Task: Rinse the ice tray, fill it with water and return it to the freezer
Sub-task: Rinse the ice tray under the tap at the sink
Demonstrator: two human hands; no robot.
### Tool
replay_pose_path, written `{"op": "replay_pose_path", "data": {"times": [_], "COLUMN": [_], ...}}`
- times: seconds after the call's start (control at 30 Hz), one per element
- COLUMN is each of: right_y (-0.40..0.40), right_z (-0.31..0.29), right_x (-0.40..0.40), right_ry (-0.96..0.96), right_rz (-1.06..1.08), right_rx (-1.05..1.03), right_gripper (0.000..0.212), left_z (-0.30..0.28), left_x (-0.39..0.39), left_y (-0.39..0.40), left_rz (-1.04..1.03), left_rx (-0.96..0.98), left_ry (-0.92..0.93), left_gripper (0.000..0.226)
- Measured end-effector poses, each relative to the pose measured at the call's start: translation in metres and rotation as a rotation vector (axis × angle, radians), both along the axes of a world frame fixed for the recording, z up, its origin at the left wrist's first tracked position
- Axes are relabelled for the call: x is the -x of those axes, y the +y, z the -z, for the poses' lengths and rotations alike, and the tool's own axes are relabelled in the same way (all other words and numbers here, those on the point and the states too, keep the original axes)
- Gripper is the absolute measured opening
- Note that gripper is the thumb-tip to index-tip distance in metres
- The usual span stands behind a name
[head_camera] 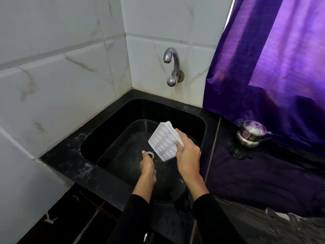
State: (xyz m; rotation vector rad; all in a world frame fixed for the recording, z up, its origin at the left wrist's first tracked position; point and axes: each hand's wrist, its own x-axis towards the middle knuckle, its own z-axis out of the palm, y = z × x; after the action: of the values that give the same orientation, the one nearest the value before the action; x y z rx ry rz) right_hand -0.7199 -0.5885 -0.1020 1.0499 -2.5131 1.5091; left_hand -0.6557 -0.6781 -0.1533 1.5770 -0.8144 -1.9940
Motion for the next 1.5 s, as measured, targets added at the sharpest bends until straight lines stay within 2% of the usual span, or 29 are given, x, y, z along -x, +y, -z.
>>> {"op": "replay_pose_path", "data": {"times": [0.23, 0.37, 0.53, 0.73, 0.83, 1.03, 1.23, 1.5], "right_y": [0.008, 0.016, 0.03, 0.076, 0.111, 0.185, 0.252, 0.296], "right_z": [0.007, 0.004, 0.005, 0.004, 0.001, 0.004, 0.027, 0.059], "right_x": [0.017, 0.025, 0.046, 0.072, 0.084, 0.104, 0.11, 0.109], "right_ry": [-0.124, -0.281, -0.632, -0.766, -0.756, -0.652, -0.556, -0.534], "right_rz": [0.112, 0.266, 0.441, 0.533, 0.572, 0.737, 0.829, 0.789], "right_rx": [0.02, 0.16, 0.397, 0.568, 0.601, 0.463, 0.267, 0.114], "right_gripper": [0.039, 0.034, 0.024, 0.023, 0.023, 0.024, 0.024, 0.024], "left_z": [0.001, 0.004, -0.004, -0.026, -0.029, -0.033, -0.029, -0.025], "left_x": [0.013, 0.021, 0.03, 0.051, 0.065, 0.09, 0.104, 0.106], "left_y": [-0.002, -0.007, -0.01, 0.001, 0.016, 0.069, 0.116, 0.148], "left_rz": [0.066, 0.116, 0.197, 0.335, 0.406, 0.599, 0.71, 0.784], "left_rx": [0.056, 0.127, 0.3, 0.574, 0.57, 0.551, 0.624, 0.669], "left_ry": [-0.058, -0.151, -0.179, -0.134, -0.056, -0.019, -0.104, -0.354], "left_gripper": [0.059, 0.061, 0.06, 0.037, 0.021, 0.021, 0.022, 0.01]}}
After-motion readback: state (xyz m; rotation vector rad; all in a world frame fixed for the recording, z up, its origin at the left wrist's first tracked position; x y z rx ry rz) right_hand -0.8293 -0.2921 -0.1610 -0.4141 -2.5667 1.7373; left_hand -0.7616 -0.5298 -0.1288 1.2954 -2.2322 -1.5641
